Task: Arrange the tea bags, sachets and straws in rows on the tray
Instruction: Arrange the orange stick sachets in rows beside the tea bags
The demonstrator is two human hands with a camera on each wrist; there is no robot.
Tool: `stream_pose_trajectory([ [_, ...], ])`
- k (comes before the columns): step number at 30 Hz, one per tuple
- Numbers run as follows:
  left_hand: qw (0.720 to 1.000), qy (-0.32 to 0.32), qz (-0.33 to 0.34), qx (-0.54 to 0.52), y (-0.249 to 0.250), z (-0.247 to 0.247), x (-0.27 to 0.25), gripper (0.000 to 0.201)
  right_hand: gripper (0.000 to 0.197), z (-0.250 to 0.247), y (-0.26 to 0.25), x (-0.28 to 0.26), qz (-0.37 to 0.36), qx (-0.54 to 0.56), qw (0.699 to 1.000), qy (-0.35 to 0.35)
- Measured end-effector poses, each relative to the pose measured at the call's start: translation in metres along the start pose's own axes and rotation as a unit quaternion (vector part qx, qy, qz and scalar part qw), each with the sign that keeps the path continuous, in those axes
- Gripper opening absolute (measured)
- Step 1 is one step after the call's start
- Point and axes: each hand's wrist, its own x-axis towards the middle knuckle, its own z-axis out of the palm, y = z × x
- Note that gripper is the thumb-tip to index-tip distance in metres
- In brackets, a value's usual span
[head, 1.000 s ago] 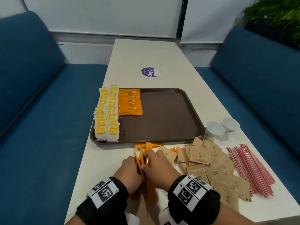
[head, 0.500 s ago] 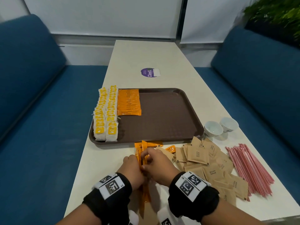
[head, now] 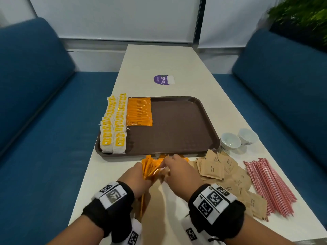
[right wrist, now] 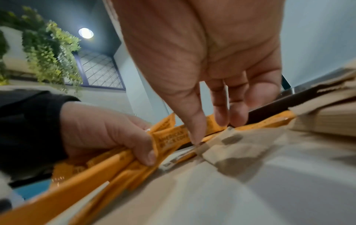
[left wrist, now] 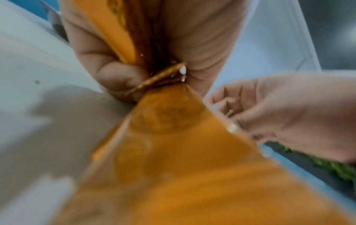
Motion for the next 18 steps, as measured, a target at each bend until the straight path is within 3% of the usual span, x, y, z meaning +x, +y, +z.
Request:
stream_pose_trajectory([
  [2, 0.998, 0.002, 0.000, -0.060, -0.001, -0.006, -0.005, 0.007, 0.036, 0.002, 0.005, -0.001, -0.008, -0.047, 0.999, -0.027],
  [4, 0.993, 0.017, -0.007, -0.119, -0.006, -0.010, -0.006, 0.009, 0.040, 0.006, 0.009, -0.004, -0.017, -0.068, 0.996, -0.056],
  [7, 0.988, 0.017, -0.013, -0.156, -0.010, -0.015, -0.010, 0.010, 0.031, 0.007, 0.007, -0.010, -0.018, -0.088, 0.993, -0.074],
  [9, 0.986, 0.011, -0.005, -0.167, -0.010, -0.016, -0.011, 0.012, 0.022, 0.001, 0.003, -0.012, -0.005, -0.066, 0.997, -0.047],
  [11, 0.984, 0.005, 0.008, -0.178, -0.008, -0.018, -0.014, 0.012, 0.023, -0.006, -0.003, -0.013, -0.014, -0.021, 0.999, 0.036],
  [14, 0.979, -0.002, 0.042, -0.201, -0.002, -0.022, -0.018, 0.017, 0.049, -0.012, -0.014, -0.007, -0.075, -0.002, 0.988, 0.134],
  [16, 0.974, -0.003, 0.063, -0.217, 0.003, -0.024, -0.019, 0.021, 0.060, -0.014, -0.017, -0.001, -0.085, -0.023, 0.987, 0.135],
  [18, 0.969, -0.011, 0.074, -0.235, 0.007, -0.025, -0.017, 0.020, 0.055, -0.018, -0.018, 0.006, -0.072, -0.046, 0.990, 0.116],
])
